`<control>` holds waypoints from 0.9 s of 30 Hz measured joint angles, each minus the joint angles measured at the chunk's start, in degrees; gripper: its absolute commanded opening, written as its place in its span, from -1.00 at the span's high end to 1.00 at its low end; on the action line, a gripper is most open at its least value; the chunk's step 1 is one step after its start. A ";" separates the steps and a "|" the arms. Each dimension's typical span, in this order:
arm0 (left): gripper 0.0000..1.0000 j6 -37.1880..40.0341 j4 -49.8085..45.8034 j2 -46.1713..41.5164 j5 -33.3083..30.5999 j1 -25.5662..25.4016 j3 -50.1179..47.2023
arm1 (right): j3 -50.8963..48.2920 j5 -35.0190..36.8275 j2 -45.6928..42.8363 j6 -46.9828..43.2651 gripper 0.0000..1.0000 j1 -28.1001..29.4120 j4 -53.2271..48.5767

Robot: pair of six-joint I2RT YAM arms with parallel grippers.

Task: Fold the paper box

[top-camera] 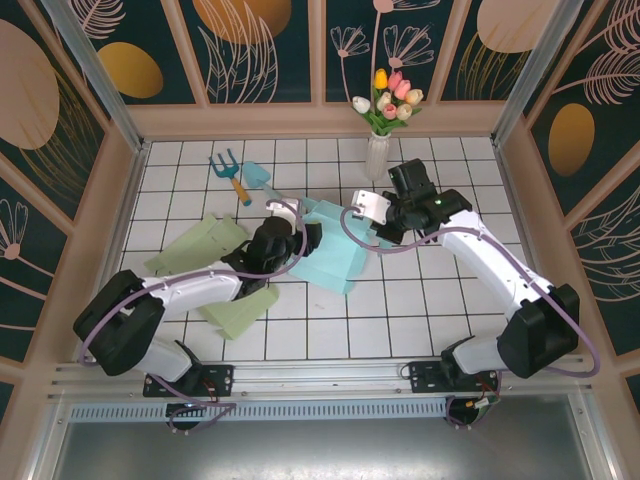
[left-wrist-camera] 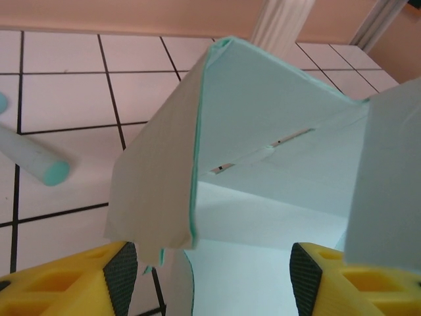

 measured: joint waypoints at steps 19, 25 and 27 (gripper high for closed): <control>-0.29 2.14 4.44 -13.22 12.83 0.00 -10.91 | 19.41 -10.40 27.67 1.44 1.00 -9.25 -16.41; -0.32 4.52 4.59 -3.74 14.49 0.00 -7.58 | 21.20 -7.78 32.17 1.97 1.00 -10.01 -16.90; -0.32 5.18 4.48 -0.24 14.49 0.00 -5.27 | 21.94 -6.80 34.10 1.95 1.00 -10.10 -16.90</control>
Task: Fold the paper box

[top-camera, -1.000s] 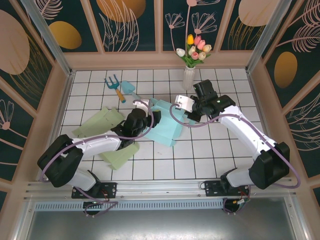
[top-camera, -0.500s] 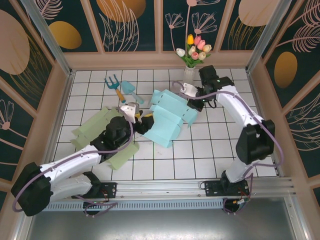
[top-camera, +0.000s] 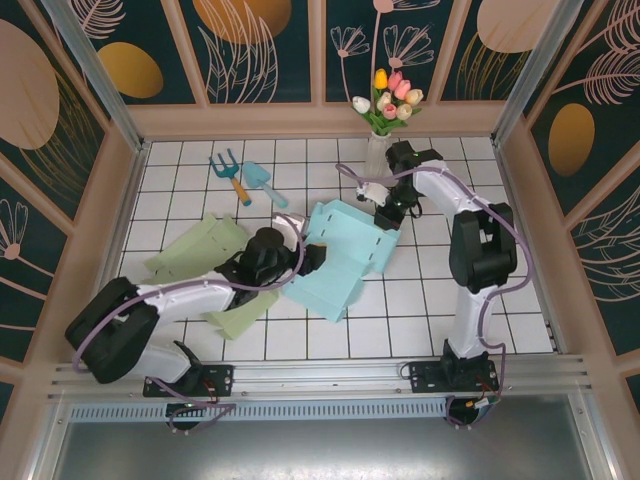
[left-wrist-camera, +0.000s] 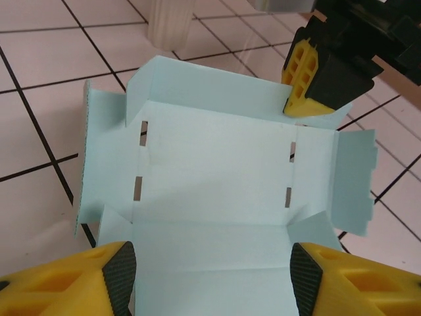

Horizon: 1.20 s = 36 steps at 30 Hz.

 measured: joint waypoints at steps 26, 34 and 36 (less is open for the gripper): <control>-0.36 -1.05 -15.10 21.57 -7.17 2.05 17.64 | 0.24 6.64 3.45 0.00 1.00 -0.09 2.29; -0.26 -3.50 -13.35 22.12 -0.02 2.01 17.64 | 0.13 6.86 3.43 0.00 1.00 -0.04 2.73; -0.25 -4.17 -12.33 22.12 2.21 1.73 17.66 | 0.13 7.02 3.43 0.00 1.00 -0.02 2.97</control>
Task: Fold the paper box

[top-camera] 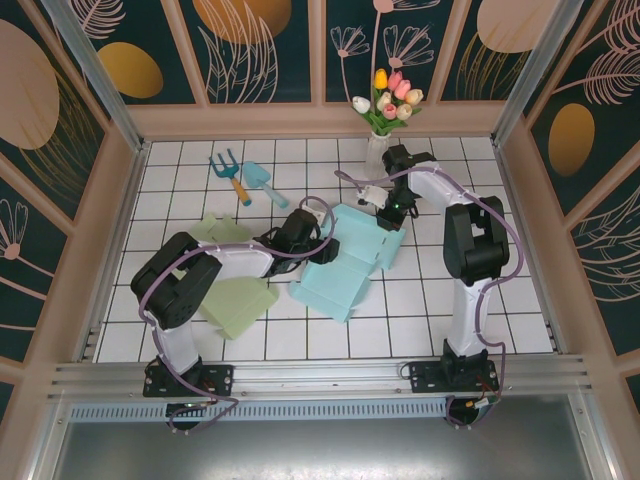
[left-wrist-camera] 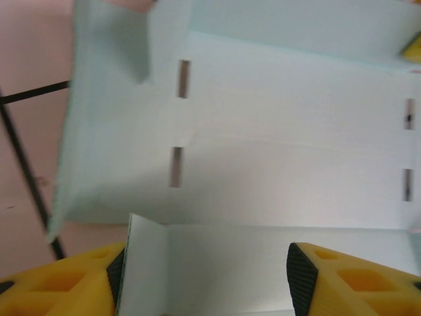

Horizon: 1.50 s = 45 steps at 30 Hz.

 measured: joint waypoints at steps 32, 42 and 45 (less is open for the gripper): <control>-0.26 -1.25 4.48 -19.37 -8.76 2.99 -10.03 | -15.87 5.09 -13.99 -4.72 1.00 4.02 14.36; -0.15 2.10 11.50 -30.80 -13.66 2.99 -23.91 | -34.84 5.75 -32.09 -15.87 1.00 4.07 32.72; -0.15 2.80 17.29 -33.18 -13.03 2.99 -28.09 | -38.32 6.84 -34.27 -18.86 1.00 4.90 38.29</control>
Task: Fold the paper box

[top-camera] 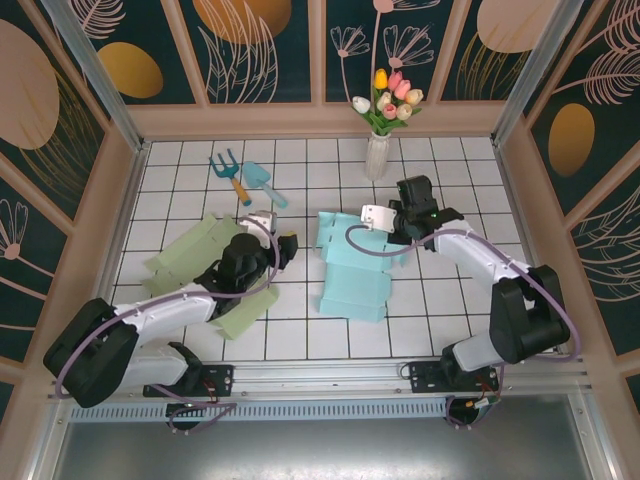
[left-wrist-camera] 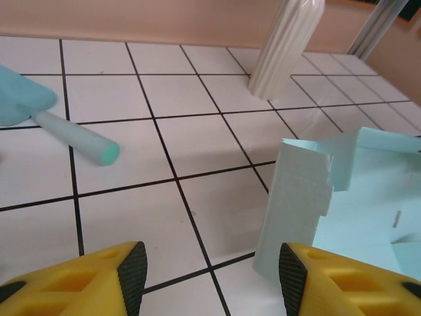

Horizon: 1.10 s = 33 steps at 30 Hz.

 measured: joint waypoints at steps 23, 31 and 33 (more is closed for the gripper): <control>-0.07 2.45 20.76 12.20 12.11 0.00 -7.52 | -17.81 6.10 -6.34 -16.09 1.00 6.43 30.64; -0.04 4.26 23.23 16.92 12.37 0.00 -6.95 | -19.02 6.05 -6.34 -17.66 1.00 6.88 34.49; -0.03 4.46 23.56 18.86 12.50 0.00 -6.75 | -19.04 6.05 -6.34 -17.68 1.00 6.88 34.67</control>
